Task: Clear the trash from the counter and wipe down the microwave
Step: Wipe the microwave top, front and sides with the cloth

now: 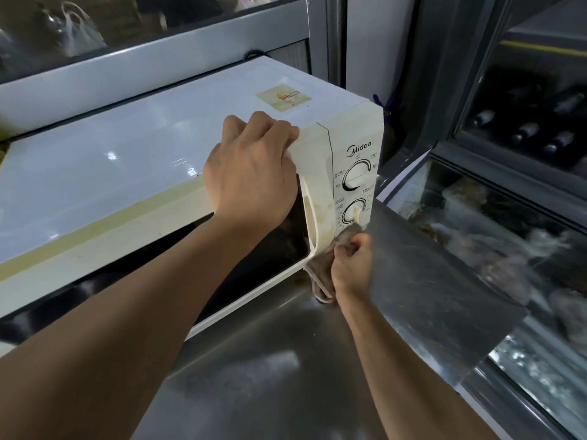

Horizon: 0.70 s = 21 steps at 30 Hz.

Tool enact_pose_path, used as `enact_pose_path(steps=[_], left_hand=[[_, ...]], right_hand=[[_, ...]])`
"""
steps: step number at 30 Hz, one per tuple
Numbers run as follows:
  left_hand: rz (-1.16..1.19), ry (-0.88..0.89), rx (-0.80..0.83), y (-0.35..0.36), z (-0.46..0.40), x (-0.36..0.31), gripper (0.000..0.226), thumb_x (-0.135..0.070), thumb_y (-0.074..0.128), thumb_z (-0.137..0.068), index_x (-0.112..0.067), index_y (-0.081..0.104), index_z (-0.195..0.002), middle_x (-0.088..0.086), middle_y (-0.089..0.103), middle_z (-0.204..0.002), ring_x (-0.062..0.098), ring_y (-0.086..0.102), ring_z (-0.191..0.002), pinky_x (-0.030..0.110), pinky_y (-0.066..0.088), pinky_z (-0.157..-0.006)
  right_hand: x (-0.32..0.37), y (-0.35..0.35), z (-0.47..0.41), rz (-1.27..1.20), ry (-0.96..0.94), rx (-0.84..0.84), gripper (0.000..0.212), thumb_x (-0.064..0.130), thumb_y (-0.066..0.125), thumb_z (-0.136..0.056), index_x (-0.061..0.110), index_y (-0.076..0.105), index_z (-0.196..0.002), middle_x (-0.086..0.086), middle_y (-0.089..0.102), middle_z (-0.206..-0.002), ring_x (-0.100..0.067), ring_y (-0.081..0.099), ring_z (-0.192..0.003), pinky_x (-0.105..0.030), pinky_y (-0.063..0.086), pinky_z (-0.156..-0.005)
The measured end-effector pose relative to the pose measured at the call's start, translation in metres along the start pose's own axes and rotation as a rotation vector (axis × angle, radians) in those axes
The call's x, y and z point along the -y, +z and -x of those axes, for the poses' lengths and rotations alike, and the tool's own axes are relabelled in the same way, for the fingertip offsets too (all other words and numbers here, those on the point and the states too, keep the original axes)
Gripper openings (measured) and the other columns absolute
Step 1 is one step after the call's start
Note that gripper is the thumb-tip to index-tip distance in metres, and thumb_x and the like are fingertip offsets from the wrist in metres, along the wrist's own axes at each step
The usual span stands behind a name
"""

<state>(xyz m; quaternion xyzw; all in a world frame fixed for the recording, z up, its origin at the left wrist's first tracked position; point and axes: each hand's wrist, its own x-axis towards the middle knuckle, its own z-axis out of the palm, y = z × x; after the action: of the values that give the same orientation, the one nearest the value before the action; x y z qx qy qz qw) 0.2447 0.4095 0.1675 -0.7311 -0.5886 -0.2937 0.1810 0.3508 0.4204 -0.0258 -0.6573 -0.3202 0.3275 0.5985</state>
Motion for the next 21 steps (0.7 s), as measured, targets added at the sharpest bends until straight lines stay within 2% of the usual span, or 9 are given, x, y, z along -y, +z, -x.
enact_pose_path(steps=[2,6,9,11,13,17,20,21], left_hand=[[0.001,-0.002,0.005,-0.001,0.000,0.000,0.036,-0.014,0.045,-0.088,-0.024,0.063,-0.118,-0.006,0.061,-0.111,0.026,0.048,-0.106,0.029,0.025,-0.061],[-0.007,0.019,-0.003,0.001,-0.001,0.001,0.035,-0.014,0.045,-0.087,-0.023,0.064,-0.115,-0.004,0.062,-0.109,0.027,0.049,-0.104,0.030,0.025,-0.061],[0.006,0.011,0.004,0.000,-0.002,0.001,0.035,-0.012,0.046,-0.086,-0.022,0.065,-0.114,-0.003,0.062,-0.108,0.028,0.049,-0.103,0.030,0.027,-0.061],[0.025,-0.003,0.039,-0.002,-0.002,0.002,0.037,-0.011,0.045,-0.087,-0.023,0.062,-0.118,-0.004,0.060,-0.113,0.026,0.046,-0.107,0.030,0.029,-0.064],[0.030,0.010,0.110,-0.006,-0.002,0.003,0.042,-0.008,0.043,-0.088,-0.023,0.057,-0.125,-0.006,0.055,-0.122,0.024,0.042,-0.113,0.030,0.030,-0.069],[0.057,0.087,0.262,-0.023,0.000,0.008,0.055,0.004,0.041,-0.082,-0.017,0.050,-0.132,-0.003,0.044,-0.139,0.022,0.035,-0.127,0.035,0.043,-0.081],[0.011,0.113,0.227,-0.043,0.013,0.028,0.054,0.007,0.039,-0.077,-0.012,0.056,-0.125,0.003,0.046,-0.141,0.027,0.041,-0.126,0.037,0.039,-0.085],[-0.005,0.115,0.198,-0.050,0.020,0.039,0.052,0.005,0.039,-0.076,-0.010,0.059,-0.121,0.007,0.050,-0.138,0.031,0.045,-0.123,0.040,0.039,-0.086]], right_hand=[[0.001,-0.003,-0.016,-0.001,0.040,-0.052,0.016,0.002,0.054,-0.089,0.015,0.046,-0.091,-0.011,0.057,-0.094,-0.020,0.057,-0.084,-0.018,0.040,-0.072],[0.009,0.002,-0.023,-0.108,0.168,-0.109,0.015,0.001,0.049,-0.093,0.015,0.040,-0.094,-0.005,0.055,-0.093,-0.019,0.056,-0.089,-0.030,0.047,-0.083],[0.009,0.013,0.007,-0.091,0.137,-0.058,0.016,0.000,0.045,-0.093,0.016,0.040,-0.091,-0.008,0.055,-0.095,-0.019,0.056,-0.089,-0.018,0.045,-0.073],[0.005,0.023,0.035,-0.097,0.094,-0.012,0.026,-0.005,0.042,-0.090,0.020,0.040,-0.081,-0.011,0.054,-0.092,-0.020,0.054,-0.085,-0.009,0.042,-0.064],[0.005,0.029,0.058,-0.093,0.091,0.066,0.034,-0.008,0.041,-0.089,0.023,0.038,-0.077,-0.010,0.052,-0.089,-0.016,0.052,-0.081,-0.002,0.040,-0.061],[0.009,0.029,0.061,-0.050,0.117,0.107,0.031,-0.008,0.047,-0.088,0.020,0.041,-0.077,-0.008,0.054,-0.088,-0.013,0.053,-0.077,-0.002,0.039,-0.062],[0.010,0.026,0.050,-0.044,0.143,0.083,0.016,-0.006,0.051,-0.089,0.008,0.046,-0.083,-0.010,0.057,-0.087,-0.006,0.054,-0.070,-0.002,0.041,-0.061],[0.009,0.027,0.047,-0.043,0.162,0.070,0.010,-0.005,0.053,-0.088,0.004,0.049,-0.084,-0.012,0.059,-0.087,-0.008,0.057,-0.071,-0.005,0.044,-0.064]])
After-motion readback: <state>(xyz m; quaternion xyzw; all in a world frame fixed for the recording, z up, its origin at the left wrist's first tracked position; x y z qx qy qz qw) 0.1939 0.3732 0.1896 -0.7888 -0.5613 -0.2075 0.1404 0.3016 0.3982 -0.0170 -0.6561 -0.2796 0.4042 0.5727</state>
